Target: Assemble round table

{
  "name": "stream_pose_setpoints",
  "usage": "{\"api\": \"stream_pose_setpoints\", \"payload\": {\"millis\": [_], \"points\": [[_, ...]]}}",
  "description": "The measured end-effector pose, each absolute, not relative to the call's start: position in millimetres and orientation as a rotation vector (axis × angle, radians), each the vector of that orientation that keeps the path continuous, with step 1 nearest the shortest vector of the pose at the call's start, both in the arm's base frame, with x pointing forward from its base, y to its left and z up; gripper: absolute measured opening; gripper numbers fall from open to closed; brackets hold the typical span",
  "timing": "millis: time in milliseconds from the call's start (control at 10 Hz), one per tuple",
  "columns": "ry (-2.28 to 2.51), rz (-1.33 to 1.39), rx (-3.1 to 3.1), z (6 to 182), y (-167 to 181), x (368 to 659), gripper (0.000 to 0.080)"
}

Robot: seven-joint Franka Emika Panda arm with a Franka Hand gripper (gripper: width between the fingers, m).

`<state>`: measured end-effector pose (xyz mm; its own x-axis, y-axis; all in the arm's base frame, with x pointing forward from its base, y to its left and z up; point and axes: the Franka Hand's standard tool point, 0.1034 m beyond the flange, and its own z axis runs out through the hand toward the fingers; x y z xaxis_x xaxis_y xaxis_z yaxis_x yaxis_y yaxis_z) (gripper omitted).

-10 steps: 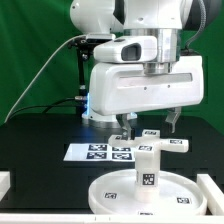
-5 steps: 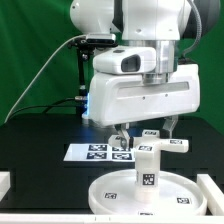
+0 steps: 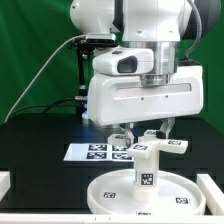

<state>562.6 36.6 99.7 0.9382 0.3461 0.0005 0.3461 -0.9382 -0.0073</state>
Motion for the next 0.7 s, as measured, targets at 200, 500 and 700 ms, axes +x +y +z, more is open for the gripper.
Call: {"api": "stream_pose_setpoints", "payload": {"millis": [200,500,700], "points": [[-0.382,0.001,-3.111,99.7,36.9,562.7,0.0437],[0.102,-0.015,-3.124,99.6,39.5,563.9,0.0438],[0.395,-0.013,-3.093,99.6,39.7,564.0,0.0439]]}}
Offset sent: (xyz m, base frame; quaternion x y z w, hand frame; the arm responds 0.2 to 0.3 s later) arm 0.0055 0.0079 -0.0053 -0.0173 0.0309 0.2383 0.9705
